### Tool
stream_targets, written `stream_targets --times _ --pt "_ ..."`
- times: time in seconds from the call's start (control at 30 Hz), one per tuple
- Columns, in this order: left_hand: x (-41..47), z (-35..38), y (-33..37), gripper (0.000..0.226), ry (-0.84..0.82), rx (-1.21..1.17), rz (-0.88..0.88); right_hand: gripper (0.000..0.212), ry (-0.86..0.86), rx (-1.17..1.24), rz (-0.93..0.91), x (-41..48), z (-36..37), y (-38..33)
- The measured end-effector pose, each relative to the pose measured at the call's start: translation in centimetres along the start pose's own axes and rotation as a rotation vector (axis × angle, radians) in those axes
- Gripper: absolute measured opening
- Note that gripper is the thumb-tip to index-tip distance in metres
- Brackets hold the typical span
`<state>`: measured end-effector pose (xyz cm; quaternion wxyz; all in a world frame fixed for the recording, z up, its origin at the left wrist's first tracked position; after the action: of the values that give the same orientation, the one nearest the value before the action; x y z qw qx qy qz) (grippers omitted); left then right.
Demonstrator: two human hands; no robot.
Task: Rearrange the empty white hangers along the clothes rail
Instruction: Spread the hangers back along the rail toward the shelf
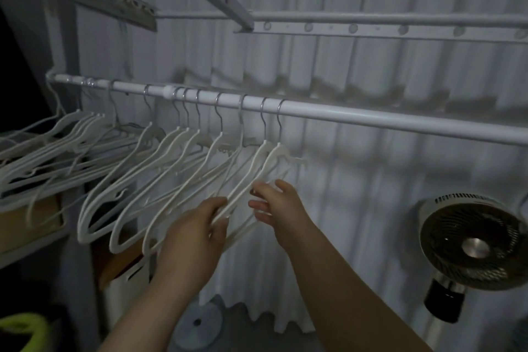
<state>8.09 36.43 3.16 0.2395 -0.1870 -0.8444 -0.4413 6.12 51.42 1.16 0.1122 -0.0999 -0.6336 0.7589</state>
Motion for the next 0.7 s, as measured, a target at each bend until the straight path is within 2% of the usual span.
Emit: stream_targets --times 0.1,0.23,0.3,0.43,0.57,0.7 --pt "-0.2 0.3 1.5 0.038 -0.001 -0.041 0.086 0.081 0.013 0.004 0.002 -0.1 0.4 -0.1" --pt "-0.7 1.0 2.8 0.040 -0.039 -0.126 0.129 0.082 0.006 -0.063 -0.010 -0.1 0.3 -0.5" --pt "-0.8 1.2 2.6 0.044 -0.034 -0.155 0.086 0.074 0.016 -0.066 -0.010 -0.3 -0.4 -0.7" --pt "-0.7 1.5 2.7 0.039 -0.023 -0.089 0.063 0.052 0.075 -0.118 -0.032 -1.0 -3.3 -1.4" --pt "-0.8 1.7 3.3 0.041 -0.020 -0.083 0.061 0.021 0.151 -0.160 -0.065 -2.2 -6.9 -2.4" --pt "-1.2 2.1 4.3 0.033 0.007 -0.101 0.075 0.022 0.253 -0.227 -0.105 -3.7 -11.0 -3.4"
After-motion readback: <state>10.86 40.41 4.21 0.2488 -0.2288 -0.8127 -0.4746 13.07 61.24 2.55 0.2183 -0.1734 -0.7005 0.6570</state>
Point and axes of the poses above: each hand's wrist, its own x-axis towards the middle knuckle, its own z-axis out of the palm, y = z × x, the point moved 10 cm from there along x, towards the middle knuckle, and after that the axes turned 2 degrees about x, right-handed, at the moved point
